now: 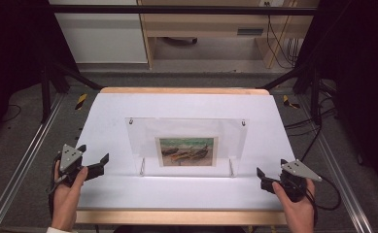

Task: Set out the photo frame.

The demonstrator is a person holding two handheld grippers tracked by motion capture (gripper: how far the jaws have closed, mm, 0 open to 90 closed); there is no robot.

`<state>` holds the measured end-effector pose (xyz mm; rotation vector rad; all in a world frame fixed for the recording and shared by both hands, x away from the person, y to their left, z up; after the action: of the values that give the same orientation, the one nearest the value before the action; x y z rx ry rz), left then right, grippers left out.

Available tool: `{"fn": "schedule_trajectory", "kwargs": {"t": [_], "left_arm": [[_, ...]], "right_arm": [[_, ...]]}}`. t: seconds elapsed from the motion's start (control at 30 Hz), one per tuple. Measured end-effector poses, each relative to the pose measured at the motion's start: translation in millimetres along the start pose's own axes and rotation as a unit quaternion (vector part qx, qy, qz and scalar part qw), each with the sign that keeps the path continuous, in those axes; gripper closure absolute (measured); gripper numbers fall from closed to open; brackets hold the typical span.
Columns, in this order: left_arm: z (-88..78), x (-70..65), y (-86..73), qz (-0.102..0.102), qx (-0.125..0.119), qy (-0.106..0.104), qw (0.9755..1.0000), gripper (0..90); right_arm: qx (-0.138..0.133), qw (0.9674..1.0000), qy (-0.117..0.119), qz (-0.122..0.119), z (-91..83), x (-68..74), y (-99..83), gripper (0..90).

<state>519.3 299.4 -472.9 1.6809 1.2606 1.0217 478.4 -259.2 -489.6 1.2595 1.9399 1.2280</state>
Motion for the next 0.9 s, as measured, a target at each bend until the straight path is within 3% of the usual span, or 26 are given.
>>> {"fn": "schedule_trajectory", "kwargs": {"t": [0.23, 0.53, 0.63, 0.7, 0.8, 0.83, 0.9], "left_arm": [[7.0, 5.9, -4.0, -0.006, 0.012, 0.004, 0.9999, 10.2], [20.9, 0.8, -12.5, -0.013, 0.043, -0.015, 0.9989, 8.5], [27.4, -2.5, -19.9, -0.028, 0.073, -0.029, 0.9965, 7.8], [30.9, -5.0, -28.0, -0.033, 0.105, -0.042, 0.993, 7.1], [32.0, -5.4, -30.9, -0.037, 0.118, -0.044, 0.9914, 7.3], [30.1, -6.7, -31.4, -0.044, 0.127, -0.05, 0.9897, 7.2], [29.7, -6.5, -31.5, -0.043, 0.128, -0.049, 0.9896, 7.3]], "right_arm": [[0.008, 0.9998, -0.015, 0.01, 8.3, -14.6, -3.0, 10.4], [0.029, 0.9993, -0.021, 0.011, 20.3, -18.2, -6.9, 10.1], [0.046, 0.9983, -0.03, 0.018, 26.6, -21.6, -9.3, 10.2], [0.065, 0.9971, -0.035, 0.022, 31.1, -25.5, -12.5, 11.2], [0.091, 0.9946, -0.034, 0.037, 36.1, -28.5, -16.9, 12.6], [0.098, 0.9938, -0.032, 0.042, 36.7, -28.6, -18.0, 13.1], [0.108, 0.9927, -0.027, 0.048, 37.5, -27.8, -20.5, 13.4]]}}
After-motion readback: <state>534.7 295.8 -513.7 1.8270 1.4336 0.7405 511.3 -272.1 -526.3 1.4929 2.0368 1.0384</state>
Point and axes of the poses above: each handheld gripper's, and its own axes: z roughly forward along the jaws, y roughly out of its top, x roughly to its left, the point moved 9 cm from there along z, roughly forward along the jaws, and after that the axes turned 10 degrees about y, right-handed, at the moved point
